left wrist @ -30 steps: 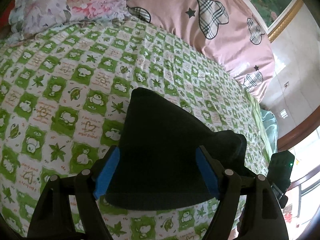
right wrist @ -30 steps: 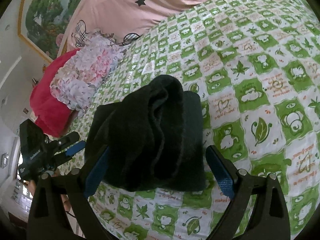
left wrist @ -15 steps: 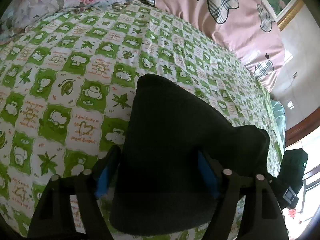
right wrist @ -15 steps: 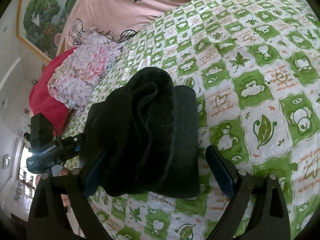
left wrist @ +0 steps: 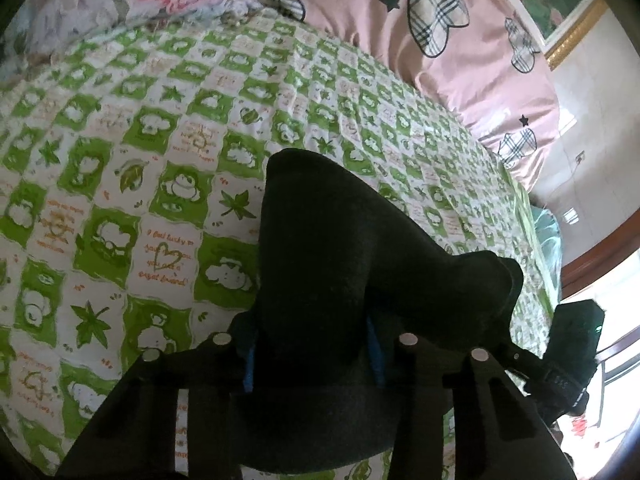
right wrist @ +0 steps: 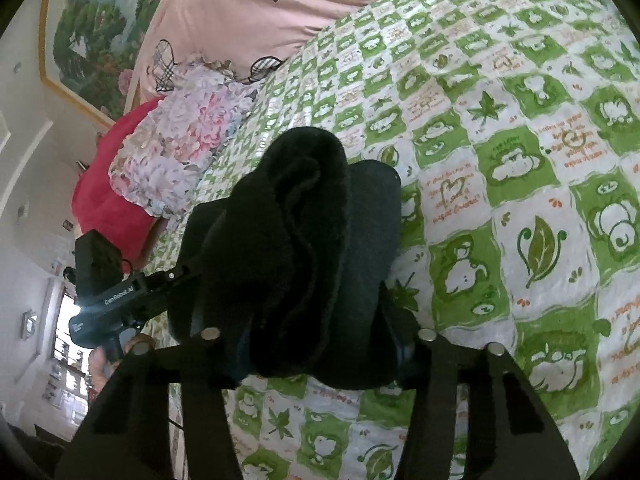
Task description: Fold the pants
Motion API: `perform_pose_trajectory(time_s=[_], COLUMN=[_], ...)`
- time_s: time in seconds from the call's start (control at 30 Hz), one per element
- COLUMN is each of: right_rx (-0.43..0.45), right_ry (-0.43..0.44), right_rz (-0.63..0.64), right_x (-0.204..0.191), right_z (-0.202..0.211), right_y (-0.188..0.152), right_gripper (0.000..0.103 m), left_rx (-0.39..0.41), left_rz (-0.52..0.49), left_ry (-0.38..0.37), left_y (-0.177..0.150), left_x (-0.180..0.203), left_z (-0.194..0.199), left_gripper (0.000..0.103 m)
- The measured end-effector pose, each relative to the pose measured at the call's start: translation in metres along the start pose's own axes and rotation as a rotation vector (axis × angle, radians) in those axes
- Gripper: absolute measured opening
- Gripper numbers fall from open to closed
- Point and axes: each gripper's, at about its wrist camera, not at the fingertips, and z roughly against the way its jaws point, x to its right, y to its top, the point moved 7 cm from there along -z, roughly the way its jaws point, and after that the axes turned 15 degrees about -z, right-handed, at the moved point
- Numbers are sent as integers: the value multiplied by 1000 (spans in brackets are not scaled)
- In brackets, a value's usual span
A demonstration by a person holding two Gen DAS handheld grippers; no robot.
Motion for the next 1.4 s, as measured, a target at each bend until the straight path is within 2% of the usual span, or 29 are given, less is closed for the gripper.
perform_pose_trajectory(time_s=[0.1,0.3,0.4,0.63,1.13,1.4], right_rx=[8,22,15,1,-49,-69], right_ry=[-3,9,24,57,94,97], right_rz=[16,45,73,130,235,288], right_x=[-7,-24,-37,-64,-116,-140], right_z=[3,10,13,10,-28,-62], right_y=[0,1,1,-6,-10,7], right_gripper=[49,47,46,46,46,46], left_rx=[17,44,63,109,168,171], left_rz=[-27,-16,-21,16,109,124], left_ry=[18,26,59,81,169,219], left_y=[3,4,4,3,0,15], left_x=[7,9,10,-5,-50,-78], left_z=[10,32,47,81,120,115], left_gripper=[35,33,33,32,32,32])
